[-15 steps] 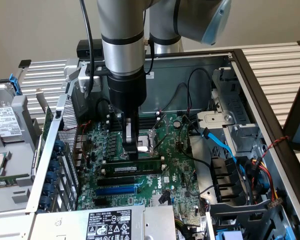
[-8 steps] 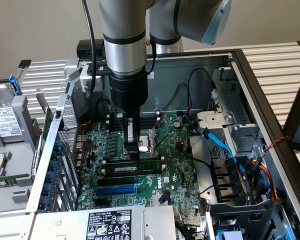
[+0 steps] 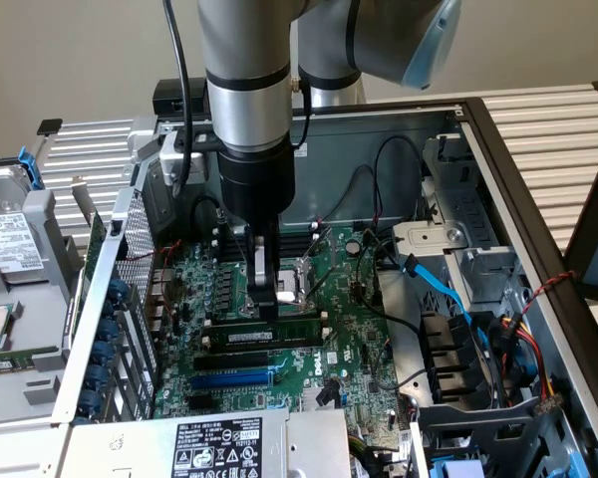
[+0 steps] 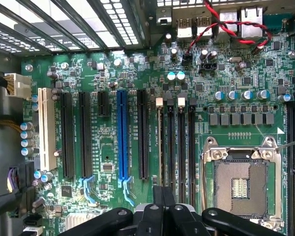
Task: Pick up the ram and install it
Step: 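Press down the ram until it locks into place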
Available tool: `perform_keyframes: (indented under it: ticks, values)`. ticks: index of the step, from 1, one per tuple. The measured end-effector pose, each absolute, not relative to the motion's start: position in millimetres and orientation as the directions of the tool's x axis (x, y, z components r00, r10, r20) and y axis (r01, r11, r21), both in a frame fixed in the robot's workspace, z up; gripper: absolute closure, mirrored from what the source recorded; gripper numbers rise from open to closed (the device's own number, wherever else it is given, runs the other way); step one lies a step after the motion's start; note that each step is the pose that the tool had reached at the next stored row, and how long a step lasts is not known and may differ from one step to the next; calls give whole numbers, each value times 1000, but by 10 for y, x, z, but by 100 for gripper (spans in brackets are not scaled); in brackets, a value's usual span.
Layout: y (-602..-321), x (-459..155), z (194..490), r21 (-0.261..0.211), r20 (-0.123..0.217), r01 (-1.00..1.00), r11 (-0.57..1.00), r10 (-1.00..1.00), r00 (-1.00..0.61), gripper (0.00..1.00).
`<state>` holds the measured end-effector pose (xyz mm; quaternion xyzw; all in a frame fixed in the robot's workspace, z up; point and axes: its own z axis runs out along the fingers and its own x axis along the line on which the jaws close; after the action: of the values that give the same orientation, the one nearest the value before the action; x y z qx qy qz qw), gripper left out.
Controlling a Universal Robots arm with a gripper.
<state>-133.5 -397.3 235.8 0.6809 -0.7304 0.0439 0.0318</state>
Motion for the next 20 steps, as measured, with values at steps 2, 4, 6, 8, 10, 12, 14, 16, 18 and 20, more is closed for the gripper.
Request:
perform_keyframes:
  ticks: [2, 4, 6, 8, 10, 12, 14, 16, 18, 20]
  values:
    - [-3973, -1335, 2353, -21, 106, -997, 69, -992, -71, 89]
    - [-3973, -1335, 2350, -21, 106, -997, 69, -992, -71, 89]
    - [-3973, -1334, 2350, -21, 106, -997, 69, -992, -71, 89]
    - [-3968, -1334, 2347, -21, 106, -997, 69, -992, -71, 89]
    - [-3962, -1334, 2346, -21, 106, -997, 69, -992, -71, 89]
    - [-3962, -1334, 2347, -21, 106, -997, 69, -992, -71, 89]
    - [-3962, -1335, 2347, -21, 106, -997, 69, -992, -71, 89]
    - [-3962, -1335, 2345, -21, 107, -997, 69, -992, -71, 89]
    - [-3961, -1334, 2339, -21, 106, -997, 69, -992, -71, 89]
    - [-3961, -1334, 2335, -21, 106, -997, 69, -992, -71, 89]
